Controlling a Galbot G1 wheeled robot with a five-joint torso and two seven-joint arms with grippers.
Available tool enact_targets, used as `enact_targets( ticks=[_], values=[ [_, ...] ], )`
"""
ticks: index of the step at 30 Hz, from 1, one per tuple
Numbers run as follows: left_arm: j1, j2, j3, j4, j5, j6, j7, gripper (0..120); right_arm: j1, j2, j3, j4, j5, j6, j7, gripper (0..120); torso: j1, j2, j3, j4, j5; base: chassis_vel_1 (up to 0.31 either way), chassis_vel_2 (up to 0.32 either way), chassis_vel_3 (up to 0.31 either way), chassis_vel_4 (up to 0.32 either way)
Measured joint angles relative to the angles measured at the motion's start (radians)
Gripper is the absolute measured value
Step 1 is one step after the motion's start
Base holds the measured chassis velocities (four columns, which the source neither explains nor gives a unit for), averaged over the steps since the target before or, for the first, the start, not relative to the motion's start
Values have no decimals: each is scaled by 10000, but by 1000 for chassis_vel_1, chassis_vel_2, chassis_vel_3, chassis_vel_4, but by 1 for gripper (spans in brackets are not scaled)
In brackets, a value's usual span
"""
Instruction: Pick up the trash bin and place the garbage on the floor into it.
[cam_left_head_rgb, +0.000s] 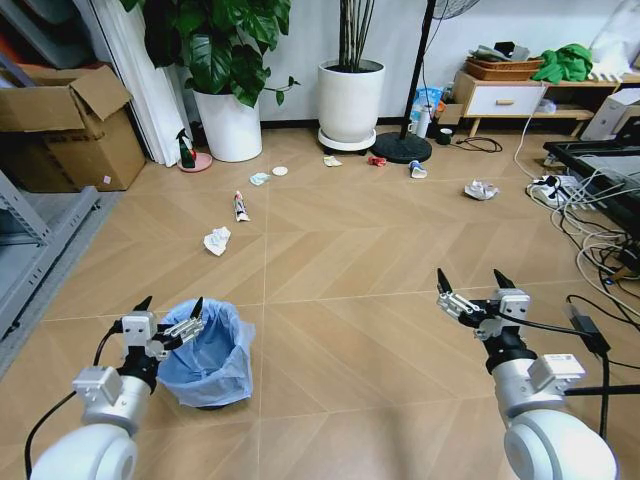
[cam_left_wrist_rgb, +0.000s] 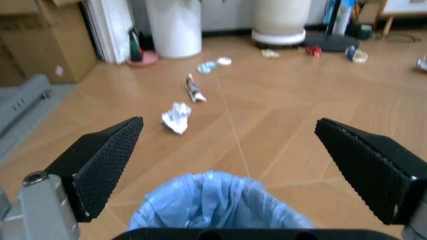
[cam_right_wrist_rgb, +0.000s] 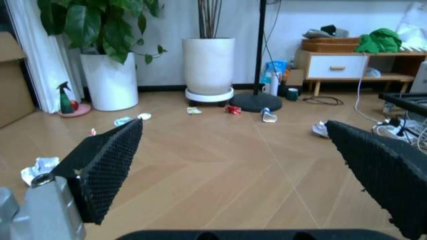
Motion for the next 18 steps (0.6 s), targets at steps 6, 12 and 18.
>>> enact_targets(
  ticks=[6,12,18],
  values=[
    [-474,607,38,326,-1005,1133,-137,100,-188,4,2,3,36,91,-18,100,0,0,0,-2,1,0,0,0,0],
    [-747,1104,-65,773,-1264,1966,-21,100,-248,-16,6,2,69,137,-33,100,0,0,0,-2,3,0,0,0,0],
    [-1265,1588,-176,1917,-1364,2743,148,100,-183,-175,-37,-116,188,143,-73,100,0,0,0,-1,3,0,0,0,0]
  ],
)
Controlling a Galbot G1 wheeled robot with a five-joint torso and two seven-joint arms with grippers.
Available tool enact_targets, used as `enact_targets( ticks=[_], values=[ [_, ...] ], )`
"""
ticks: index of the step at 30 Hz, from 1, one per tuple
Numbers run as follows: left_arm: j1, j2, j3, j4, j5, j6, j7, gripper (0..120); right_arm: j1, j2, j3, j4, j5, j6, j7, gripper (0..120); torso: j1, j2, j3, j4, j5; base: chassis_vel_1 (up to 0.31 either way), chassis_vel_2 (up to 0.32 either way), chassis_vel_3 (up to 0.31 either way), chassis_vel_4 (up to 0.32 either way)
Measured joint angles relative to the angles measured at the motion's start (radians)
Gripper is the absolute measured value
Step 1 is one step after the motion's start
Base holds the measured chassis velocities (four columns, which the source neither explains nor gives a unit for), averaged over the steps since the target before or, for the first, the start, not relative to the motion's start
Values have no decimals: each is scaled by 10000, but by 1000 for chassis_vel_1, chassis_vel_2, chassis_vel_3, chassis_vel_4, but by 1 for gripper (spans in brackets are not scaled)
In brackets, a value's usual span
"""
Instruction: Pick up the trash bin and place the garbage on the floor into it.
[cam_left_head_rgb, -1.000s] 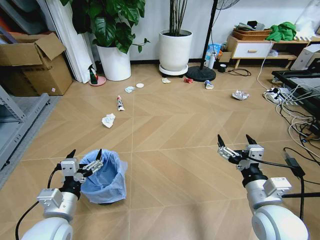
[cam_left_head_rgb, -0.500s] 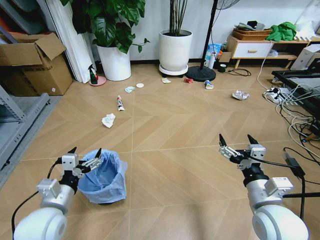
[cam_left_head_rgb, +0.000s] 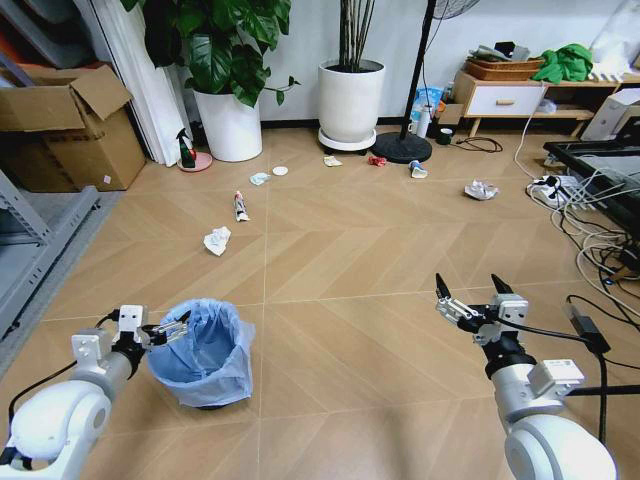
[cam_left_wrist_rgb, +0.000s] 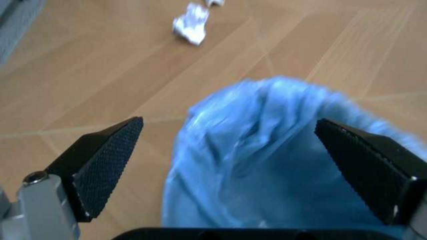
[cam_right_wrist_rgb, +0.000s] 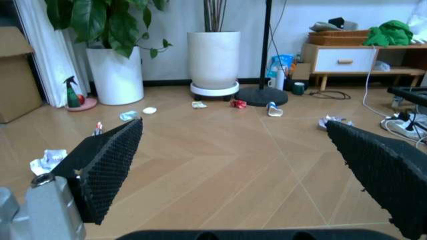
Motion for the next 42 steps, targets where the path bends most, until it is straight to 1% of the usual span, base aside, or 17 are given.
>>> enact_targets(
  ticks=[2,4,7,8,10,12,13,15,16,19,24,29,35,42],
  values=[
    [-79,52,38,151,16,80,10,100,1,-8,0,-16,7,6,-3,100,0,0,0,0,0,0,0,0,0],
    [-326,215,191,655,46,310,16,100,0,-49,-8,-72,47,15,-45,100,0,0,0,0,-2,0,0,0,0],
    [-405,248,226,780,41,394,16,100,-1,-61,-11,-88,55,15,-70,100,0,0,0,0,-1,0,0,0,0],
    [-578,304,306,1046,-40,540,22,100,5,-94,-13,-139,67,15,-137,100,0,0,0,-1,-1,0,0,0,0],
    [-665,349,356,1174,-142,655,24,100,25,-108,-28,-173,71,15,-155,100,0,0,0,0,-1,0,0,0,0],
    [-904,536,456,1542,-529,1022,110,100,135,-121,-88,-312,51,15,-266,100,0,-1,0,0,1,0,0,0,0],
    [-904,536,456,1542,-529,1022,110,100,135,-121,-88,-312,51,15,-266,100,0,-1,0,0,1,0,0,0,0],
    [-1177,667,537,1869,-716,1272,185,100,180,-123,-118,-408,29,20,-391,100,0,0,0,0,1,0,0,0,0],
    [-1177,667,537,1869,-716,1272,185,100,180,-123,-118,-408,29,20,-391,100,0,0,0,0,1,0,0,0,0],
    [-1592,801,727,2283,-676,1514,256,100,195,-137,-144,-490,22,27,-433,100,0,0,-1,0,1,0,0,0,0],
    [-2096,958,950,2883,-347,1558,451,100,222,-174,-127,-563,35,27,-434,100,0,-1,0,-1,-1,0,0,0,0],
    [-2160,1095,995,3089,-107,1558,752,100,268,-187,-109,-656,47,26,-427,100,0,0,-1,-1,0,0,0,0,0],
    [-2084,1183,1105,3141,7,1550,948,100,370,-158,-171,-800,32,22,-422,100,0,0,0,1,1,0,0,0,0],
    [-2110,1077,1367,3186,178,1535,987,99,386,-184,-177,-801,29,-2,-404,100,0,0,0,0,0,0,0,0,0]
  ],
)
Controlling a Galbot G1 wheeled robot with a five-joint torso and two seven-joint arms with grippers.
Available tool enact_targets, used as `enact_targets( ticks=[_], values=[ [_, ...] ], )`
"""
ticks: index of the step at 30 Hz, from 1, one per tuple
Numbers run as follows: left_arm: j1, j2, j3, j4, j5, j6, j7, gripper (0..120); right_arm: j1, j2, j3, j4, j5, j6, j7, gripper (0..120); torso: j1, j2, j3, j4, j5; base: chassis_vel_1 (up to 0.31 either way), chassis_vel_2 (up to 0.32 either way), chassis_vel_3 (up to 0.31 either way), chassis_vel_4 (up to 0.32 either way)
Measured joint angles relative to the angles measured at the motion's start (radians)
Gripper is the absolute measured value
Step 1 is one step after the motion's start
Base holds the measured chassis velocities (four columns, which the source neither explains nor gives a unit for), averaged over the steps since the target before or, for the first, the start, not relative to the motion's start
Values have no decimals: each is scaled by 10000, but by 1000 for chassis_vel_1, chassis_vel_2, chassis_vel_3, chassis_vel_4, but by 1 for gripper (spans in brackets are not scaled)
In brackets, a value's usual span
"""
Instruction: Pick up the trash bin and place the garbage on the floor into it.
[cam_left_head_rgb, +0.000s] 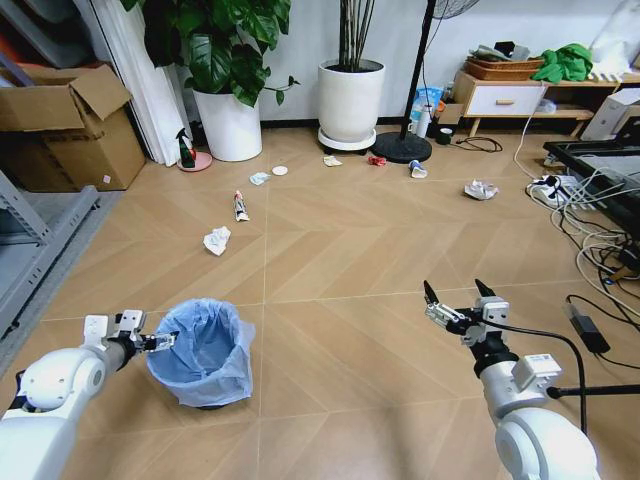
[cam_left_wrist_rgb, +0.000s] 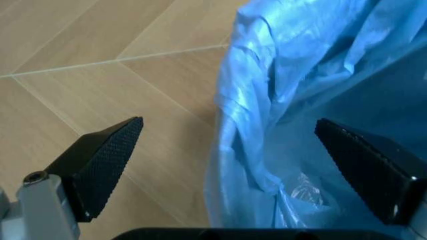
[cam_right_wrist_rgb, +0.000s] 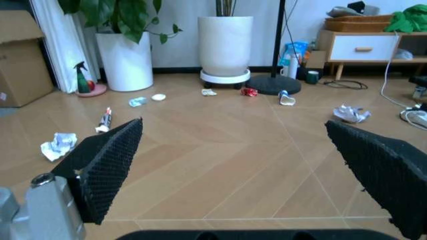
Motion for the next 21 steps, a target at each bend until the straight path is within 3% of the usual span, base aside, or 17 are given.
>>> enact_targets(
  ticks=[8,18,21],
  values=[
    [-3,6,121,102,249,-10,168,77,-10,-2,54,-42,25,79,25,100,0,0,0,0,1,0,0,0,0],
    [145,24,148,61,429,-19,401,36,-108,29,123,-128,41,302,19,100,-1,0,0,0,1,0,0,0,0],
    [162,16,156,43,443,-19,401,29,-109,28,140,-129,59,315,19,100,-1,0,0,1,2,0,0,0,0]
  ],
)
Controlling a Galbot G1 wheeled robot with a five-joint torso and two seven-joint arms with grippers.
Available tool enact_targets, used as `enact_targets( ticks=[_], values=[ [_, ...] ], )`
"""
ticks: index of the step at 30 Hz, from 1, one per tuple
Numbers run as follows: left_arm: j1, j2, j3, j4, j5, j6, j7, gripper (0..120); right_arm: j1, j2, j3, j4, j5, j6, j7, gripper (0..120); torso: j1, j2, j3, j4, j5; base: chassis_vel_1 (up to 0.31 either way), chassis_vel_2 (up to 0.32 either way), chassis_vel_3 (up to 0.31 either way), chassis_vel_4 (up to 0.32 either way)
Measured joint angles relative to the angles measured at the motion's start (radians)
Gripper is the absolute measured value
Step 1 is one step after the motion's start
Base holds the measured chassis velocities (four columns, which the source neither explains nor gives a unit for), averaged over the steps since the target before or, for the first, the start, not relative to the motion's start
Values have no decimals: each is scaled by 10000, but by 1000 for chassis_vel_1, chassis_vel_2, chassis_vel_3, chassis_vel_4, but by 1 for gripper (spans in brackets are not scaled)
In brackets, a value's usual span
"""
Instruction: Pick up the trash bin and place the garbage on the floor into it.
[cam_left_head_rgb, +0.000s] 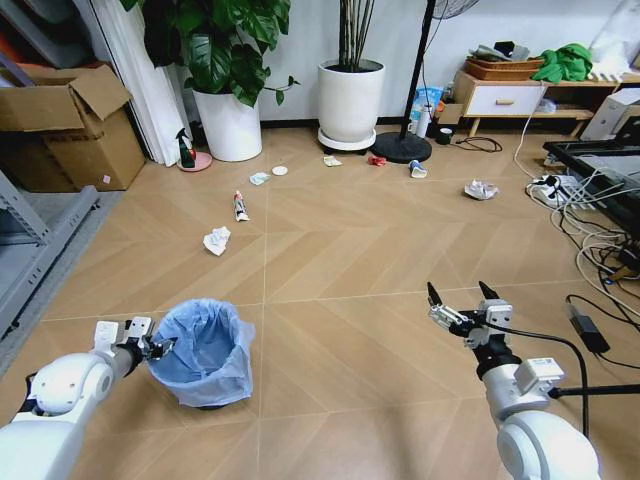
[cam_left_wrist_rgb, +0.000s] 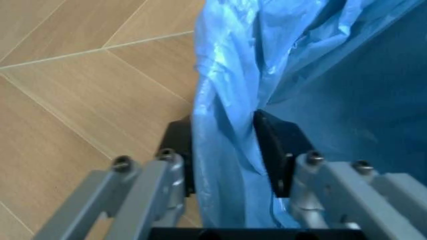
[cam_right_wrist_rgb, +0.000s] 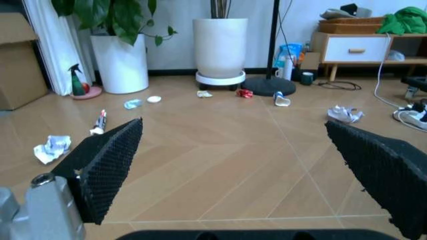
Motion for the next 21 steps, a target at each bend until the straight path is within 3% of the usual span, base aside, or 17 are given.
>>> enact_targets(
  ticks=[3,6,8,15,21],
  values=[
    [0,-29,9,-9,2,0,-55,20,-15,-7,23,0,24,24,0,100,-1,0,0,0,0,0,0,0,0],
    [-15,-45,16,22,-5,0,-97,3,-6,-11,64,-22,70,60,3,100,-1,0,0,0,-1,0,0,0,0],
    [-22,-45,15,44,-5,-9,-87,0,2,-9,69,-29,80,66,11,100,-1,0,0,-1,0,0,0,0,0],
    [58,-141,-57,-51,-71,-13,-245,0,-6,-19,134,-26,163,74,128,100,-1,3,0,-1,1,0,0,0,0],
    [311,-388,-387,-547,-849,-216,-1149,0,50,30,160,168,317,-53,413,100,-1,2,0,-1,-4,0,0,0,0]
  ],
)
